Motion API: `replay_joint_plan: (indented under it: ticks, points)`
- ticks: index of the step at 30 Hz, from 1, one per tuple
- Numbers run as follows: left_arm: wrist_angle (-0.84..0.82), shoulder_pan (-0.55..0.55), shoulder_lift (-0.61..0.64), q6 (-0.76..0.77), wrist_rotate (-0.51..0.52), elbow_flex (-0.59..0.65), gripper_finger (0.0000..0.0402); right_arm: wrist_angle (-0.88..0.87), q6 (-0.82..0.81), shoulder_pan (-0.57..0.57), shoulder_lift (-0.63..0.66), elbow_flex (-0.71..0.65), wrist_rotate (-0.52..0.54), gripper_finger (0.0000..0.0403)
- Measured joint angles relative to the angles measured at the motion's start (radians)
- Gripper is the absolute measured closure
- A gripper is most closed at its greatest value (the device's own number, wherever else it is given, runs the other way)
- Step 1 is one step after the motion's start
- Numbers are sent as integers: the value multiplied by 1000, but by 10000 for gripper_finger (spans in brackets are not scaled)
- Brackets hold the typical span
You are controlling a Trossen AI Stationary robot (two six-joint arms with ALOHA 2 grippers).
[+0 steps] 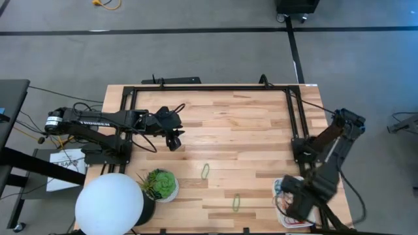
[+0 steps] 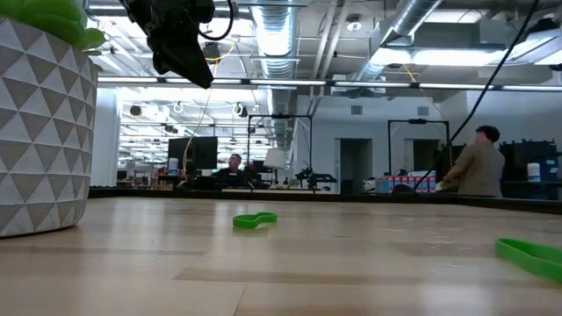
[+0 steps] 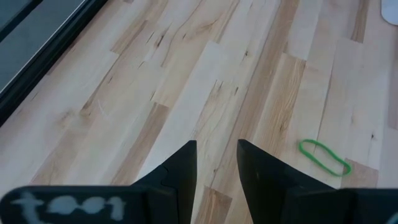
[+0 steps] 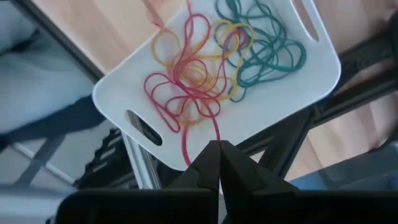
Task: Pick and place items into bin
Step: Put the red rubber band into the white bin, then put the green rubber band into the white bin
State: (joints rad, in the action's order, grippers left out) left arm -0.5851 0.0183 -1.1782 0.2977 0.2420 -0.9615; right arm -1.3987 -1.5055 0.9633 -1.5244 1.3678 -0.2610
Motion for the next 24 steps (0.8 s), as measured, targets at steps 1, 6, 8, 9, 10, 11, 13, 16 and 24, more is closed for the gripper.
replay_joint_plan:
  ticks: [1,6,8,9,10,11,13,16,24]
  points:
    - [0,0,0,0,0,0,297,4,-39,30,-5,0,20,402]
    - [0,0,0,-1,0,0,297,1,-98,122,-56,-1,84,399]
    - [0,0,0,0,0,0,297,-3,-91,129,-81,-1,81,396]
    - [0,0,0,0,0,0,297,-5,-86,129,-94,-1,81,395]
    - [0,0,0,-1,0,0,297,-7,-81,129,-106,-1,81,393]
    - [0,0,0,-1,0,0,297,-9,-64,129,-116,-1,81,391]
    - [0,0,0,-1,0,0,297,-17,-23,123,-134,-1,80,385]
    - [0,0,0,0,0,0,297,-14,-7,102,-157,-1,76,375]
    - [0,0,0,-1,0,0,297,17,109,-29,-166,-1,79,348]
